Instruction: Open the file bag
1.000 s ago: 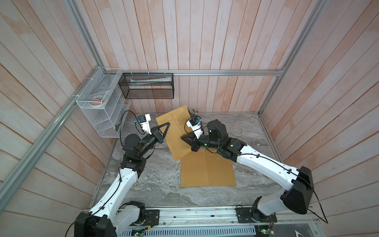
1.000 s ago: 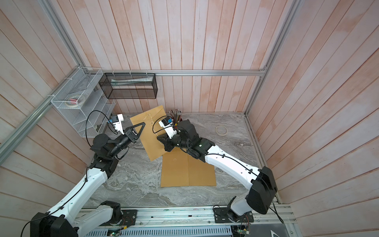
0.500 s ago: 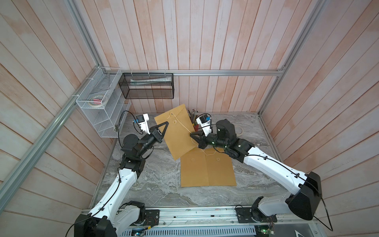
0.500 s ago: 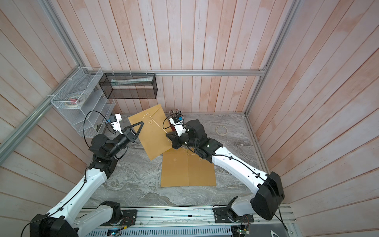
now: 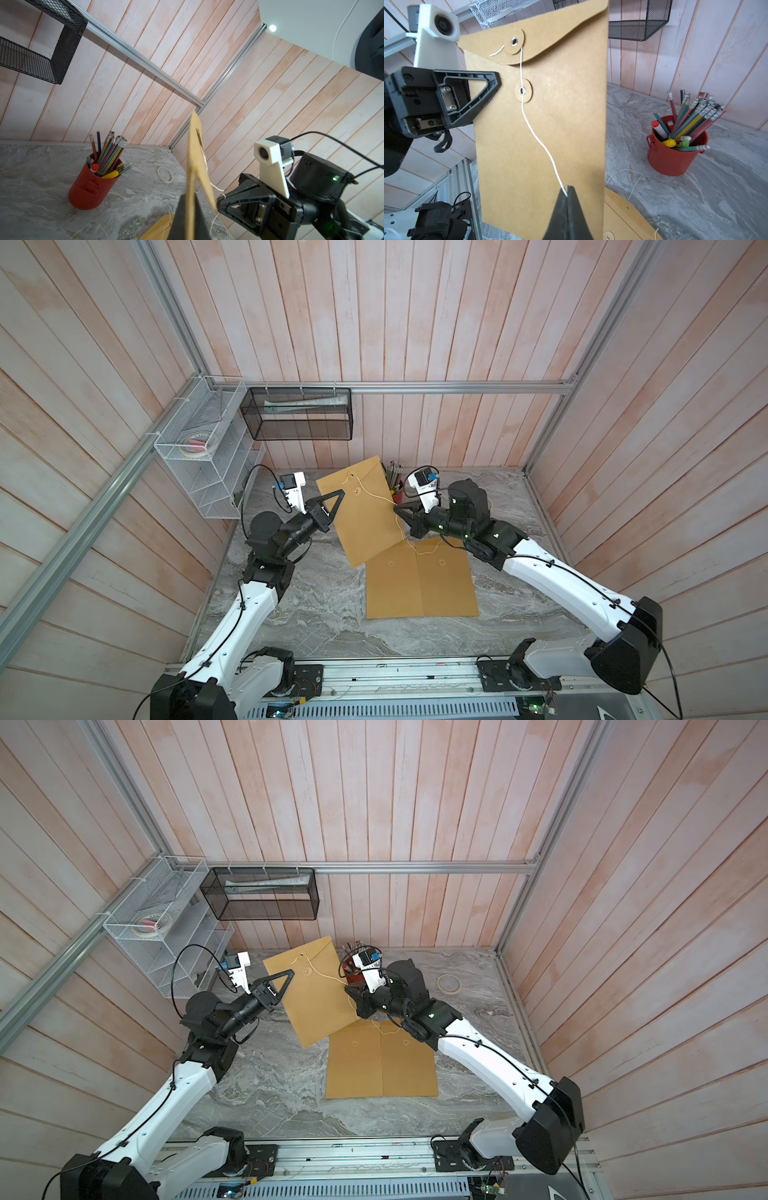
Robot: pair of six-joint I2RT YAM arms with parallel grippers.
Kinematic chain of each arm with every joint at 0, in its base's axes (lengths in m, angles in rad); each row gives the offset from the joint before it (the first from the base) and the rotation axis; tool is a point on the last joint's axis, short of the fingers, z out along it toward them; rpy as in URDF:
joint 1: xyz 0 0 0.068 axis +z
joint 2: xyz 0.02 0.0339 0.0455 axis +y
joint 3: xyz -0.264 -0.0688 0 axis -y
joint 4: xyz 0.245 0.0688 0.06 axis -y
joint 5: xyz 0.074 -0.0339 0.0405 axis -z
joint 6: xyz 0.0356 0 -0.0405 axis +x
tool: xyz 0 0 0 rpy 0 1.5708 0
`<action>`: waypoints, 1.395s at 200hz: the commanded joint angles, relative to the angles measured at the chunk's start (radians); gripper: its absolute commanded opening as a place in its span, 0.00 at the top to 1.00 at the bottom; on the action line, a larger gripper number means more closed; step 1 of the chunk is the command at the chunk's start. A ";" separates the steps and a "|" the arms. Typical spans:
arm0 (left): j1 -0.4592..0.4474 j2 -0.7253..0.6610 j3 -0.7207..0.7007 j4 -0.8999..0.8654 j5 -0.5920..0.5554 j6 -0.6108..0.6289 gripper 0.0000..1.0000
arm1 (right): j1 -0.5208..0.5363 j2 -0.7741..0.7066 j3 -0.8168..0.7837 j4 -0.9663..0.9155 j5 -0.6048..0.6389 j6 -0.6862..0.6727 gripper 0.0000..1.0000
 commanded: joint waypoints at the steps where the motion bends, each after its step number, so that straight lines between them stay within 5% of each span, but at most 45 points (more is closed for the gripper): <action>1: 0.006 -0.006 0.007 -0.025 0.025 0.047 1.00 | -0.011 -0.053 -0.013 -0.033 0.037 -0.021 0.85; 67: 0.012 0.007 0.025 -0.045 0.030 0.084 1.00 | -0.062 -0.172 -0.097 -0.091 0.064 -0.018 0.73; 166: 0.011 -0.018 -0.036 0.086 0.196 0.060 1.00 | -0.118 -0.175 -0.143 0.041 -0.030 0.020 0.54; 279: -0.028 0.055 -0.096 0.245 0.281 -0.046 1.00 | -0.151 -0.076 -0.126 0.181 -0.181 0.068 0.52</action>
